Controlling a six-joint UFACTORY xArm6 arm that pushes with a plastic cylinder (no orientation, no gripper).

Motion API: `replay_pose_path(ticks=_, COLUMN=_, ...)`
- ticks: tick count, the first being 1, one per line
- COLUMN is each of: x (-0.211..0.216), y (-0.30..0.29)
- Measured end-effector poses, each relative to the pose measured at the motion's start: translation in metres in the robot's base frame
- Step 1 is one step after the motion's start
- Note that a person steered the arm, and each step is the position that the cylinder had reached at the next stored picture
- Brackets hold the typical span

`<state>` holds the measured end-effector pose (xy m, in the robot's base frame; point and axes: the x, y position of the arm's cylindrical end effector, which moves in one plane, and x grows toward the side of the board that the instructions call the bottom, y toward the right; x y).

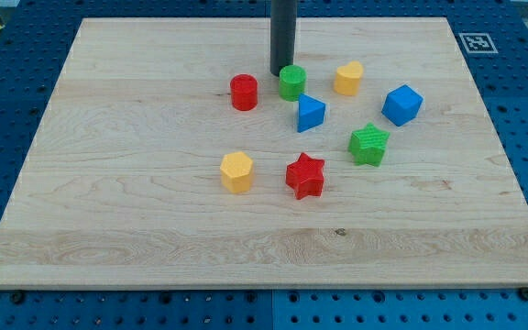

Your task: Push the green circle to the blue triangle

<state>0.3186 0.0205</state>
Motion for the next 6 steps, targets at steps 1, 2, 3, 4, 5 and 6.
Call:
replay_pose_path(ticks=1, x=-0.006, y=0.002)
replay_pose_path(ticks=2, x=-0.005, y=0.012)
replay_pose_path(ticks=3, x=0.001, y=0.018)
replay_pose_path(ticks=4, x=0.006, y=0.029)
replay_pose_path(ticks=5, x=0.012, y=0.039)
replay_pose_path(ticks=6, x=0.018, y=0.055)
